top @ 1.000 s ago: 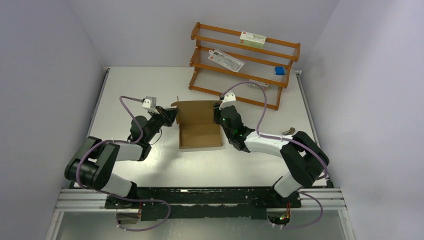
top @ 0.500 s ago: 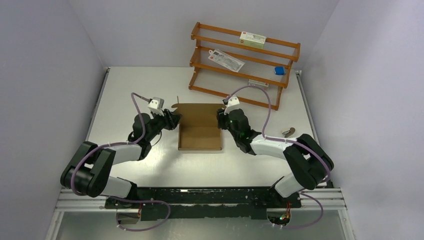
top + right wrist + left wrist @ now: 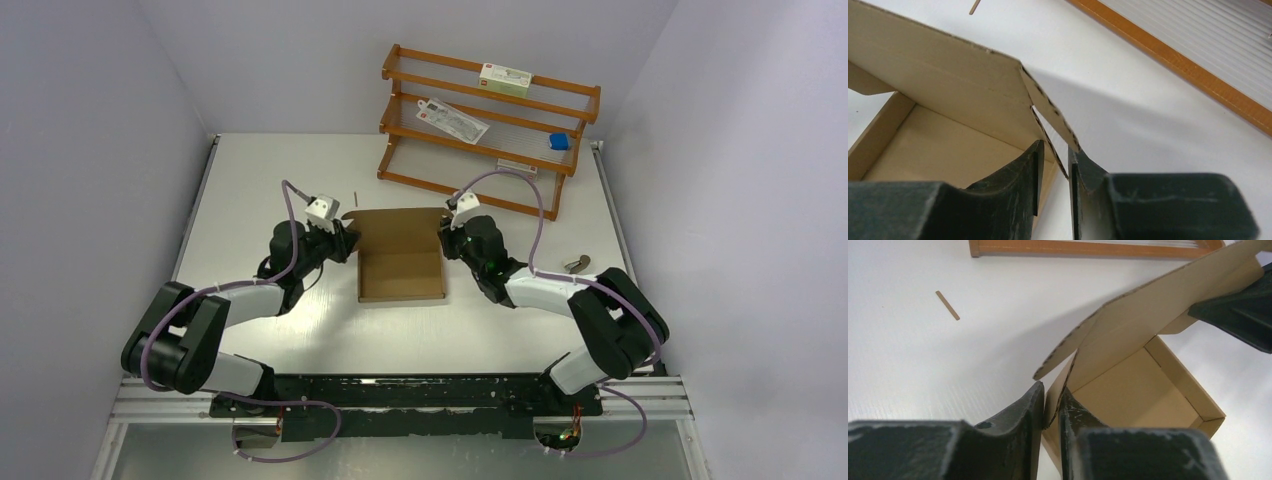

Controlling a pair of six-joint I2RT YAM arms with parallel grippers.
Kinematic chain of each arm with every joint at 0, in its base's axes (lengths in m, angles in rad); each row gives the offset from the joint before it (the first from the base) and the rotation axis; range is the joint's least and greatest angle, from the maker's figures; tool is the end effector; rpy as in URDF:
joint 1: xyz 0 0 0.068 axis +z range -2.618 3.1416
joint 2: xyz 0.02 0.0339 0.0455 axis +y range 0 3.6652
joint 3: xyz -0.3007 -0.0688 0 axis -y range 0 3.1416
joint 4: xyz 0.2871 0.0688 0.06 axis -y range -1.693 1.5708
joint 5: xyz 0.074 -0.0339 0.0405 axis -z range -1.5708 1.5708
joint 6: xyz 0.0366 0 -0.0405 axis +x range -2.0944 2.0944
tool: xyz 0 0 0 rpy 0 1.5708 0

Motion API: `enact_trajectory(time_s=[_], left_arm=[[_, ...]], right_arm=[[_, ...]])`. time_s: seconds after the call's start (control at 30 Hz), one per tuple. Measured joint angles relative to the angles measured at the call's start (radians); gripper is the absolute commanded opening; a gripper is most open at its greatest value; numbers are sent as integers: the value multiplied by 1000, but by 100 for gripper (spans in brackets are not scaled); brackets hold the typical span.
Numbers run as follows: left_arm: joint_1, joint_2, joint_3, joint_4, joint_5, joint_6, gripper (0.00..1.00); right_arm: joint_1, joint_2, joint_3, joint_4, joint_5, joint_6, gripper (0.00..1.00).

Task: Fold the paper box

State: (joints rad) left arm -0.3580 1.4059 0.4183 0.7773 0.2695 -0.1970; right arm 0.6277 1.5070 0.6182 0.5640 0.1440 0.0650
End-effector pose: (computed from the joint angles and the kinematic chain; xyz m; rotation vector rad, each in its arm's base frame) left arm 0.2642 -0.1092 0.1807 0.3430 1.7858 -0.6363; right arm 0.2725 0.1912 0.1934 -0.4338 1.8561 0.3351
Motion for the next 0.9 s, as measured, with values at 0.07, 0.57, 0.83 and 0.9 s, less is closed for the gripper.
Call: enact_trajectory(time_s=[0.07, 0.57, 0.83, 0.9], left_arm=[[0, 0, 0, -10, 0, 3, 17], [-60, 26, 20, 1, -161, -146, 6], [-130, 93, 57, 31, -352, -211, 7], [-138, 104, 58, 49, -370, -217, 7]], right_arm=[[0, 0, 0, 0, 0, 2, 25], [75, 59, 30, -2, 193, 147, 6], [111, 132, 71, 18, 342, 193, 4], [112, 139, 74, 24, 356, 195, 4]])
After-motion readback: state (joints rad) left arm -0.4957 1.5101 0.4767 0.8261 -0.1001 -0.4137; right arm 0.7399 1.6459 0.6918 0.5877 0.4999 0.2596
